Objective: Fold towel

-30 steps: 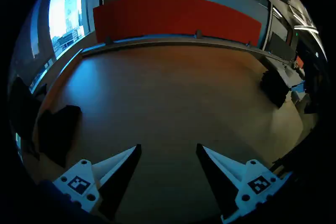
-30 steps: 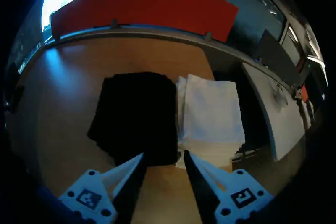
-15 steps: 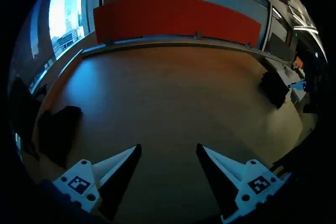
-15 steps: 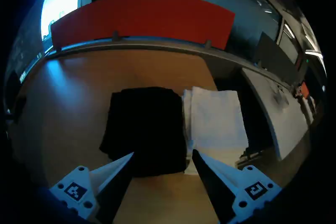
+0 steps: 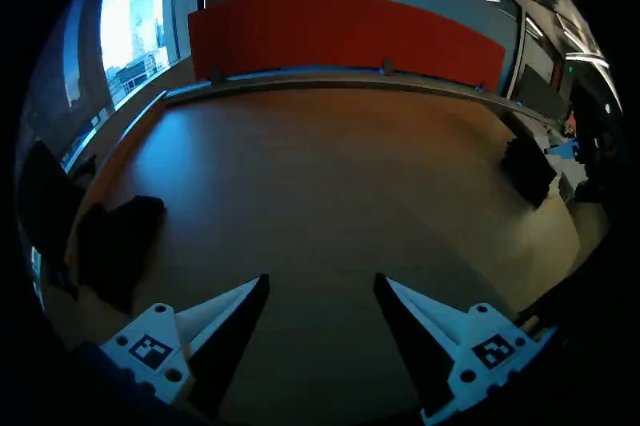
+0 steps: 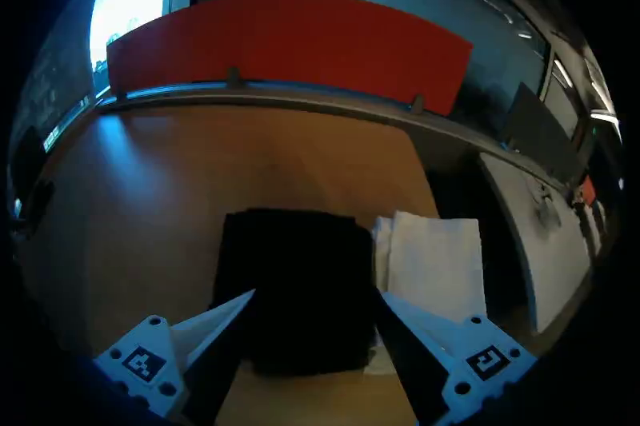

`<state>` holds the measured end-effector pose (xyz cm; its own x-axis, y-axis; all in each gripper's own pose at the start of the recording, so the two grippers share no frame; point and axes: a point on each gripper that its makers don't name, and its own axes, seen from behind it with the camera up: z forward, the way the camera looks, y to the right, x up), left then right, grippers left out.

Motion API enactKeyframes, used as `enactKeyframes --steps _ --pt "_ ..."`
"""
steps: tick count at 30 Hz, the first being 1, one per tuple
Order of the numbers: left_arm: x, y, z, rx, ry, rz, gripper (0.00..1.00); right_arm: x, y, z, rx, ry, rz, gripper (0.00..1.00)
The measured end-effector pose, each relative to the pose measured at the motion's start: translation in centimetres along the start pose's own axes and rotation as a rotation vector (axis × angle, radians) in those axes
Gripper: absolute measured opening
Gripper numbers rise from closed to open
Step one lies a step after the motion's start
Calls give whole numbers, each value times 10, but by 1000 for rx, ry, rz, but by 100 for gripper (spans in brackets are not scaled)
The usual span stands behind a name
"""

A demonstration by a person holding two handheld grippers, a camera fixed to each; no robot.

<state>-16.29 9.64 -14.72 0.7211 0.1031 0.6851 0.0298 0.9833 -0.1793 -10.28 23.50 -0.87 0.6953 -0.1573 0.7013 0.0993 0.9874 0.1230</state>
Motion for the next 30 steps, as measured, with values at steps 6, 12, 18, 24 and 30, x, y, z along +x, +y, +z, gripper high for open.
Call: enactKeyframes --steps 6,12,18,24,30 --pt "-2 -3 0 16 -7 -15 97 15 -5 16 15 0 -22 97" --pt "-3 -7 0 31 -12 -29 97 21 -9 30 34 -7 -28 97" --pt "-4 -10 -1 46 -19 -37 97 20 -12 45 47 -24 -31 96" --pt "-8 -12 -3 60 -29 -43 97 16 -11 59 55 -43 -34 96" --pt "-13 -14 -7 72 -37 -48 97 13 -9 71 56 -66 -39 97"
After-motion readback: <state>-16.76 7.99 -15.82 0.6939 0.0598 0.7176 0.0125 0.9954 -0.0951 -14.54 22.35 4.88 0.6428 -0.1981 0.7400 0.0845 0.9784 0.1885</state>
